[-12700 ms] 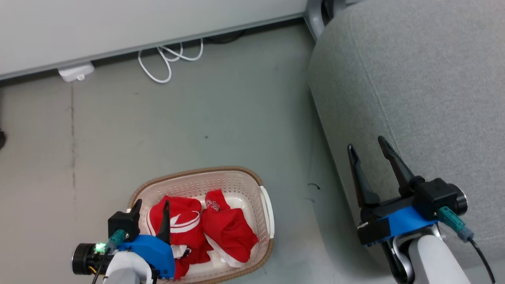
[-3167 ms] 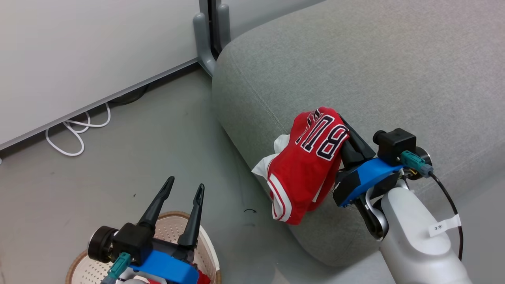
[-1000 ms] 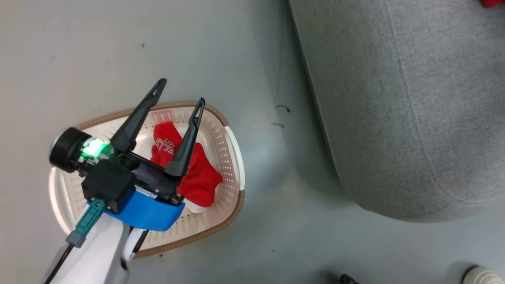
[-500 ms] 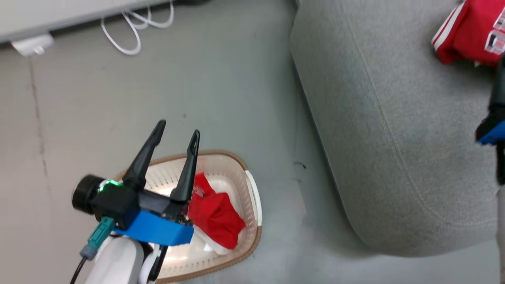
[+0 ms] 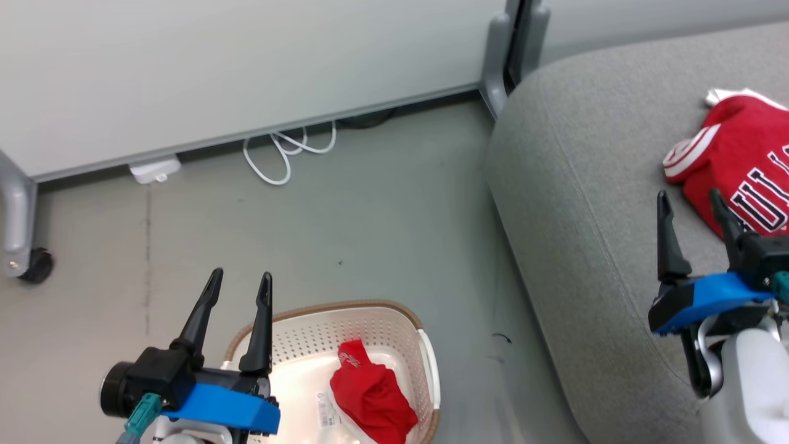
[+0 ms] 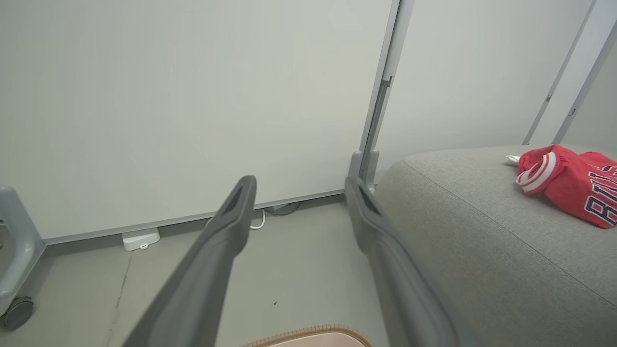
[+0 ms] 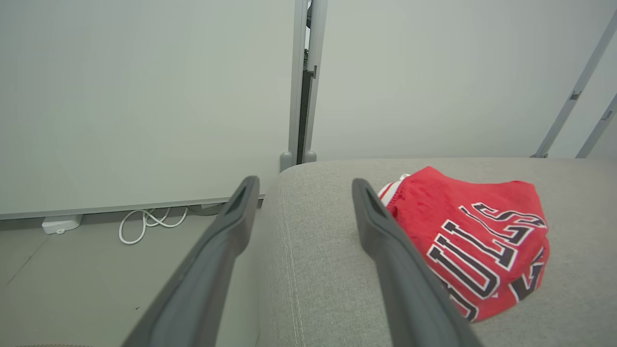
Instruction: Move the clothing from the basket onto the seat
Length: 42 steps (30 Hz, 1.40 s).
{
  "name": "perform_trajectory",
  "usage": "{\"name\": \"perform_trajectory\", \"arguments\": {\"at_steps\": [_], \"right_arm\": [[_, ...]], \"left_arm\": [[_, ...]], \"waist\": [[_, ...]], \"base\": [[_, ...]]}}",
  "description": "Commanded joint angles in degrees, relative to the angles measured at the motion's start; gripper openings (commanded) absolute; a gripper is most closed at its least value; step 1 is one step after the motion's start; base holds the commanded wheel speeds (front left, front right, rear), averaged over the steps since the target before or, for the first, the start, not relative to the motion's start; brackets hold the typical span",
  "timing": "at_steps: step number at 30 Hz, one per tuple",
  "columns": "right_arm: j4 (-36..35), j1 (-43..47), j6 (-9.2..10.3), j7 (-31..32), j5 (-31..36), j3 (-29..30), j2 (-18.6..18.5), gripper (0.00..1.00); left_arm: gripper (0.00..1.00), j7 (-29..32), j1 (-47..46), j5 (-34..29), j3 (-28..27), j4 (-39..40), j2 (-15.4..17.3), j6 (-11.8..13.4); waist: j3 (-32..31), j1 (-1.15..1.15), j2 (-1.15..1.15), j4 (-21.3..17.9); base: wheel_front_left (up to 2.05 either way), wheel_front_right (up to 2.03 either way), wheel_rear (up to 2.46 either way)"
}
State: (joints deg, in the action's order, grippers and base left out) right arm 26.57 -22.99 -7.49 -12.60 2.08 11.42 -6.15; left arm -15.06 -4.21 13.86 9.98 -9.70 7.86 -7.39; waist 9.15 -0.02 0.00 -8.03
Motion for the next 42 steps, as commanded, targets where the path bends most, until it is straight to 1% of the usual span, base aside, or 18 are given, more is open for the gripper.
{"name": "perform_trajectory", "arguments": {"at_steps": [1,8,14,19,25,32,42], "right_arm": [[-1.8,2.3,-0.01,0.5,-0.6,-0.4,0.6,1.0],[-9.2,9.4,-0.01,3.1,-2.4,-3.5,2.8,1.0],[-13.1,13.1,-0.01,5.3,-3.3,-5.9,3.2,1.0],[-15.6,15.9,-0.01,6.3,-4.2,-7.5,3.3,1.0],[-17.2,18.3,-0.01,6.8,-6.7,-8.9,3.3,1.0],[-18.9,20.1,-0.02,7.3,-7.6,-9.7,3.3,1.0],[-18.7,20.8,-0.02,7.3,-9.5,-10.4,3.3,1.0]], "left_arm": [[1.0,-0.2,0.6,-0.2,-0.7,-0.7,-0.4,0.0],[1.0,-0.2,1.6,0.0,-4.2,-3.6,-1.6,-0.1],[1.0,-0.2,2.0,0.3,-6.6,-6.0,-1.9,-0.1],[1.0,-0.2,2.6,0.3,-7.4,-7.6,-1.6,-0.1],[1.0,-0.2,3.4,0.1,-8.7,-8.0,-1.8,-0.1],[1.0,-0.2,4.2,-0.3,-8.9,-7.8,-1.9,-0.1],[1.0,-0.2,4.3,-0.4,-8.5,-7.5,-1.5,-0.1]], "waist": [[-2.0,0.02,0.0,1.8],[-4.8,0.02,0.0,4.5],[-6.5,0.02,0.0,6.4],[-7.7,0.02,0.0,7.8],[-8.4,0.02,0.0,8.6],[-8.5,0.02,0.0,9.1],[-8.7,0.02,0.0,9.0]], "base": [[0.0,0.0,0.0],[0.0,0.0,0.0],[0.0,0.0,0.0],[0.0,0.0,0.0],[0.0,0.0,0.0],[0.0,0.0,0.0],[0.0,0.0,0.0]]}}
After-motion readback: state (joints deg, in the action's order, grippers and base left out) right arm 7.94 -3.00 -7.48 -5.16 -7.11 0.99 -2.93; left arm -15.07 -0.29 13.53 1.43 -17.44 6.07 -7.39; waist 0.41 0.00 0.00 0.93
